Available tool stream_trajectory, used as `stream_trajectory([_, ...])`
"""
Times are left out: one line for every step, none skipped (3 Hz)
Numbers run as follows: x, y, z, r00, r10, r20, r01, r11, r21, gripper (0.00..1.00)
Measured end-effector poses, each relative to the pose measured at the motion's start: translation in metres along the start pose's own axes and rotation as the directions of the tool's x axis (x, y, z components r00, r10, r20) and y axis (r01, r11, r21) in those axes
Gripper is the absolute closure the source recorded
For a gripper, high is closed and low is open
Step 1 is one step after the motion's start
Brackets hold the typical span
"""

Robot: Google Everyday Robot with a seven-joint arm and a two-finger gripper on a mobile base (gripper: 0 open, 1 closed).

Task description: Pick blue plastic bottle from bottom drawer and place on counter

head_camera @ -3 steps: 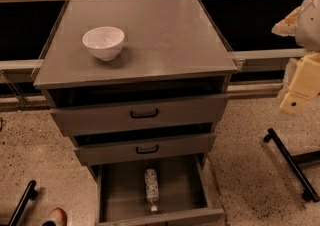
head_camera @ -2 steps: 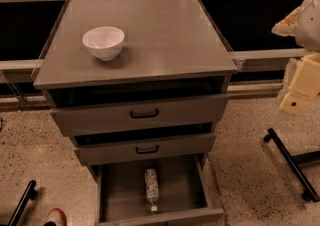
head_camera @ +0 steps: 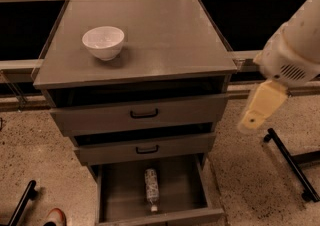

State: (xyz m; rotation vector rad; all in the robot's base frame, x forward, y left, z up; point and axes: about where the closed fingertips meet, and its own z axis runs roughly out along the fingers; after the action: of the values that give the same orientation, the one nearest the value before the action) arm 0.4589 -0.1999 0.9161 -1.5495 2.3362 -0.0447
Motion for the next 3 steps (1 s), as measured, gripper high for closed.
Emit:
stream_trajectory([-0.01, 0.018, 0.068, 0.995, 0.099, -0.02, -0.099, 0.995, 0.015, 0.0])
stream_trajectory([-0.005, 0.02, 0.087, 0.989, 0.147, -0.018, -0.145, 0.9848, 0.096, 0.0])
stream_trajectory([-0.008, 0.017, 0.088, 0.995, 0.105, 0.004, -0.105, 0.9905, 0.09, 0.0])
